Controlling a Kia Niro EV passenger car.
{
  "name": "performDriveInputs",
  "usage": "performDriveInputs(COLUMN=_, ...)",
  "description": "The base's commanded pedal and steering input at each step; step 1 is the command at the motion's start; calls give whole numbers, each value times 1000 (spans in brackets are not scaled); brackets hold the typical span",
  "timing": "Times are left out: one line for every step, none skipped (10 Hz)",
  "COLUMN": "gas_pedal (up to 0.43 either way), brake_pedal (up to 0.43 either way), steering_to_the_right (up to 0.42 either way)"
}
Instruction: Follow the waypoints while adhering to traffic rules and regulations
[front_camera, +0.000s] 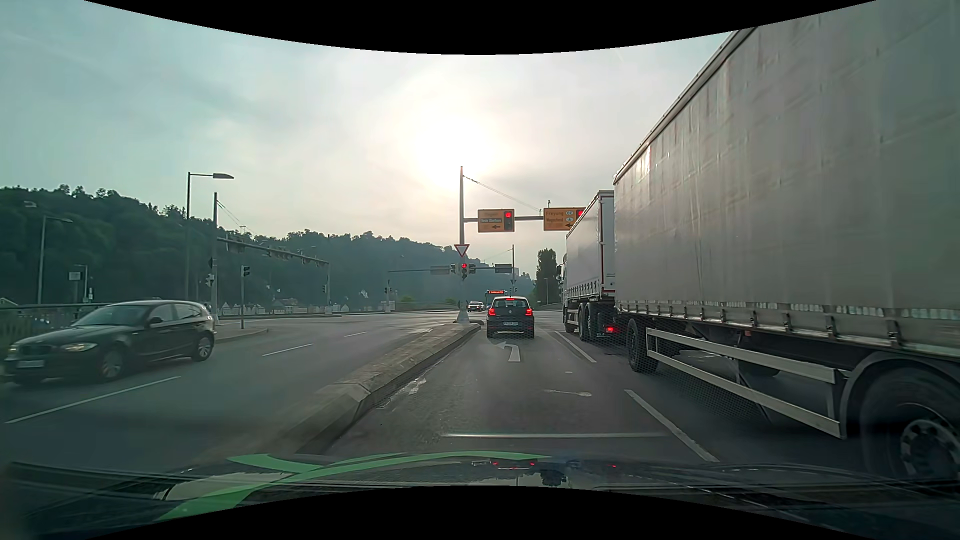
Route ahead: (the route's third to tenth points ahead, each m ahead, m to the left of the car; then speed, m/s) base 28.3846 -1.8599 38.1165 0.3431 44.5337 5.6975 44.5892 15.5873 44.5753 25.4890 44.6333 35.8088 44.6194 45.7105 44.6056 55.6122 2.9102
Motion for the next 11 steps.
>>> performDriveInputs(gas_pedal=0, brake_pedal=0, steering_to_the_right=6)
performDriveInputs(gas_pedal=0, brake_pedal=0, steering_to_the_right=6)
performDriveInputs(gas_pedal=0, brake_pedal=0, steering_to_the_right=6)
performDriveInputs(gas_pedal=0, brake_pedal=12, steering_to_the_right=6)
performDriveInputs(gas_pedal=0, brake_pedal=18, steering_to_the_right=6)
performDriveInputs(gas_pedal=0, brake_pedal=30, steering_to_the_right=6)
performDriveInputs(gas_pedal=0, brake_pedal=43, steering_to_the_right=6)
performDriveInputs(gas_pedal=0, brake_pedal=73, steering_to_the_right=6)
performDriveInputs(gas_pedal=0, brake_pedal=85, steering_to_the_right=6)
performDriveInputs(gas_pedal=0, brake_pedal=91, steering_to_the_right=6)
performDriveInputs(gas_pedal=0, brake_pedal=104, steering_to_the_right=6)
